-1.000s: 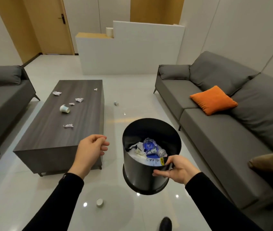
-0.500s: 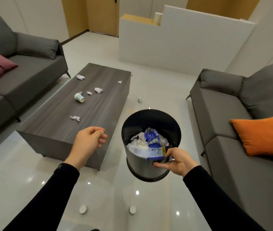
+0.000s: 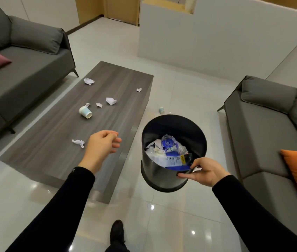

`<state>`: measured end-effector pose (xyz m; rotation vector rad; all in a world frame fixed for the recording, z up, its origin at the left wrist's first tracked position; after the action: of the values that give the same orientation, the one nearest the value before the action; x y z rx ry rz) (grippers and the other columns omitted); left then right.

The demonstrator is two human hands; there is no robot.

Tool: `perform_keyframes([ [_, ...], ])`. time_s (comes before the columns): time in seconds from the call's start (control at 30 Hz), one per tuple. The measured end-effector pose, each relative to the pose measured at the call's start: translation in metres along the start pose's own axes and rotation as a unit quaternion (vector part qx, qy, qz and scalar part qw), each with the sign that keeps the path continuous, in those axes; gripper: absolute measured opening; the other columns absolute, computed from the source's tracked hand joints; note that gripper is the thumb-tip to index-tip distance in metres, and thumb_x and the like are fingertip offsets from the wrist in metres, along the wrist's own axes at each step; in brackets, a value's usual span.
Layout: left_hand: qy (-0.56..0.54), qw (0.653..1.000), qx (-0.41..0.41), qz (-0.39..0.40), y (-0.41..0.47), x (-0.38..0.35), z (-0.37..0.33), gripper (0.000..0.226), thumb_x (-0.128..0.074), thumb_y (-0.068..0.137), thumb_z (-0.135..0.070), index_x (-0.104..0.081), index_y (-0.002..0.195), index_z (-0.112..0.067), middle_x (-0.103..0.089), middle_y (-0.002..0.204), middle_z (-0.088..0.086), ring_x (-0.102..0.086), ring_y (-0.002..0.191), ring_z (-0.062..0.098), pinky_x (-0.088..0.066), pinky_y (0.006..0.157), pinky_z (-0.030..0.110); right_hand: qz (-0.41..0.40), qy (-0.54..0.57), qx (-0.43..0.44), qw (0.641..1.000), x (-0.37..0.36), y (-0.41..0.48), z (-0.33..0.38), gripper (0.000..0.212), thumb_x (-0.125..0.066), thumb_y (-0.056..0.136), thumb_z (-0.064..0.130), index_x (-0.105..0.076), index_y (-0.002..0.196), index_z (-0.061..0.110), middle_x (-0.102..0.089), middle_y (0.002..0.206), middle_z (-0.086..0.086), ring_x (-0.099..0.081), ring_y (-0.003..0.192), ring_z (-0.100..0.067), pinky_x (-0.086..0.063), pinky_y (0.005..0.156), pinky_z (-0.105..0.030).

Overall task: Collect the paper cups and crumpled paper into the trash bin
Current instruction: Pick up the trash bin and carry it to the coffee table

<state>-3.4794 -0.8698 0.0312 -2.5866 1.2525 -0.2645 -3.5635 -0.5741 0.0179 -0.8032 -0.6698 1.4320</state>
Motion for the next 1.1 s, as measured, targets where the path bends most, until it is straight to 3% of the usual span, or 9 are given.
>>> perform_keyframes([
  [0.13,0.014,1.000,0.011,0.012,0.064,-0.025,-0.022,0.018,-0.050,0.088,-0.010,-0.062,0.077,-0.016,-0.067,0.070,0.003,-0.058,0.058,0.013,-0.047,0.055,0.024,-0.006,-0.037,-0.021,0.999,-0.022,0.038,0.043,0.037,-0.024,0.077,-0.020,-0.050,0.091,0.002,-0.051,0.097,-0.025,-0.053,0.099,-0.050,-0.055,0.060,-0.060],
  [0.27,0.029,0.999,0.023,0.025,0.115,-0.059,-0.024,0.017,-0.050,0.089,-0.010,-0.062,0.078,-0.016,-0.067,0.071,0.004,-0.058,0.058,0.013,-0.046,0.053,0.022,0.006,-0.071,-0.047,0.996,-0.036,0.090,0.075,0.037,-0.023,0.078,-0.020,-0.051,0.091,0.000,-0.055,0.097,-0.025,-0.055,0.095,-0.049,-0.049,0.083,-0.059],
  [0.33,0.032,0.999,0.040,0.015,0.137,-0.075,-0.018,0.019,-0.049,0.090,-0.009,-0.061,0.077,-0.016,-0.066,0.072,0.004,-0.057,0.058,0.013,-0.045,0.053,0.022,0.016,-0.105,-0.068,0.992,-0.044,0.120,0.086,0.036,-0.024,0.077,-0.020,-0.052,0.090,-0.002,-0.058,0.093,-0.024,-0.059,0.087,-0.046,-0.049,0.084,-0.060],
  [0.47,0.032,0.995,0.086,-0.036,0.182,-0.104,0.010,0.020,-0.048,0.091,-0.009,-0.061,0.077,-0.017,-0.065,0.072,0.004,-0.057,0.060,0.014,-0.046,0.054,0.023,0.034,-0.166,-0.124,0.978,-0.055,0.202,0.107,0.035,-0.022,0.079,-0.020,-0.052,0.088,-0.003,-0.058,0.088,-0.024,-0.057,0.076,-0.046,-0.056,0.046,-0.053],
  [0.53,0.029,0.989,0.118,-0.079,0.200,-0.121,0.032,0.019,-0.049,0.091,-0.011,-0.061,0.078,-0.016,-0.065,0.071,0.004,-0.057,0.058,0.013,-0.046,0.053,0.021,0.043,-0.223,-0.146,0.963,-0.060,0.251,0.116,0.033,-0.023,0.079,-0.020,-0.050,0.091,-0.005,-0.055,0.091,-0.024,-0.056,0.075,-0.048,-0.052,0.037,-0.052],
  [0.8,0.012,0.955,0.248,-0.165,0.253,-0.178,0.154,0.019,-0.050,0.091,-0.011,-0.063,0.078,-0.015,-0.068,0.070,0.003,-0.058,0.057,0.013,-0.044,0.052,0.021,0.063,-0.365,-0.223,0.902,-0.076,0.432,0.100,0.044,-0.027,0.076,-0.023,-0.051,0.100,0.005,-0.056,0.089,-0.020,-0.058,0.069,-0.048,-0.054,0.037,-0.046],
  [0.9,0.014,0.941,0.286,-0.179,0.269,-0.186,0.201,0.018,-0.050,0.090,-0.011,-0.064,0.080,-0.015,-0.069,0.069,0.001,-0.059,0.053,0.008,-0.044,0.047,0.015,0.084,-0.398,-0.249,0.879,-0.086,0.484,0.077,0.040,-0.030,0.076,-0.023,-0.053,0.093,0.005,-0.057,0.088,-0.021,-0.060,0.074,-0.049,-0.056,0.041,-0.045],
  [1.0,0.019,0.935,0.309,-0.175,0.290,-0.190,0.247,0.021,-0.049,0.089,-0.010,-0.064,0.075,-0.017,-0.068,0.066,-0.001,-0.057,0.044,-0.001,-0.045,0.048,0.016,0.105,-0.464,-0.247,0.844,-0.098,0.531,0.050,0.030,-0.042,0.079,-0.019,-0.055,0.084,0.007,-0.058,0.085,-0.018,-0.062,0.095,-0.042,-0.058,0.051,-0.038],
  [1.1,0.025,0.931,0.325,-0.163,0.309,-0.194,0.292,0.023,-0.049,0.089,-0.011,-0.064,0.074,-0.020,-0.068,0.067,-0.002,-0.057,0.044,-0.004,-0.043,0.053,0.018,0.096,-0.494,-0.237,0.831,-0.102,0.577,0.024,0.031,-0.044,0.081,-0.018,-0.053,0.076,0.012,-0.058,0.078,-0.013,-0.062,0.095,-0.034,-0.059,0.049,-0.035],
])
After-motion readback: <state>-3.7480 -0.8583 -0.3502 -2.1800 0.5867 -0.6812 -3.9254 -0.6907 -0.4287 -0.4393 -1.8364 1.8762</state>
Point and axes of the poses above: each hand's wrist, its own y-axis towards the middle knuckle, its own x-axis out of the back of the hand, z = x × y, the point moved 4 cm from there along y, towards the middle knuckle
